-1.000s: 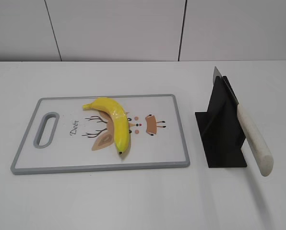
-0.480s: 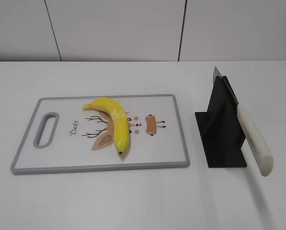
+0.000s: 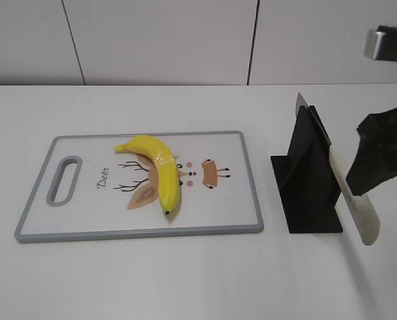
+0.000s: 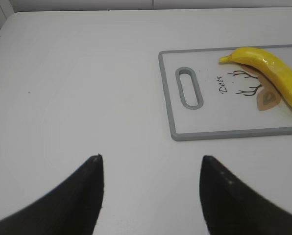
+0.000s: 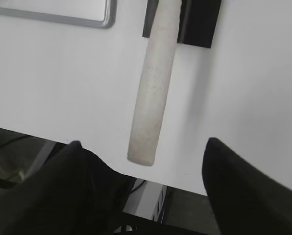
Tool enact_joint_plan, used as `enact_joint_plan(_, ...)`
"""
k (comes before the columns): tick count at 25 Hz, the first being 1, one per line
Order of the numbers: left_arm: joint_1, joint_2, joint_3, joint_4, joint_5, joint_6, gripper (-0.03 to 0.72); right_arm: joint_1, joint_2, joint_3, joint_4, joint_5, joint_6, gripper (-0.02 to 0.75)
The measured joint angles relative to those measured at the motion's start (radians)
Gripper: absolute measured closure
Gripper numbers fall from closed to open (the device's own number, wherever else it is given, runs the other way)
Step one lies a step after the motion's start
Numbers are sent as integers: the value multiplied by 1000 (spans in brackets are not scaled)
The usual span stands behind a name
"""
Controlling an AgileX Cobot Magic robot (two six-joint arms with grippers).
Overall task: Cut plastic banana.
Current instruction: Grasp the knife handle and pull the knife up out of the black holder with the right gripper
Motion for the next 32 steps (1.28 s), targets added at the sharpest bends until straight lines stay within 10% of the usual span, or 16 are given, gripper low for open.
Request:
enact_joint_plan(14, 0, 0, 0, 0, 0, -1, 108, 0, 307, -3, 10, -68, 1, 183)
enact_joint_plan(22, 0, 0, 0, 0, 0, 0, 108, -1, 319, -4, 28, -80, 19, 566)
enact_joint_plan(32, 0, 0, 0, -1, 0, 0, 108, -1, 293, -4, 28, -75, 43, 565)
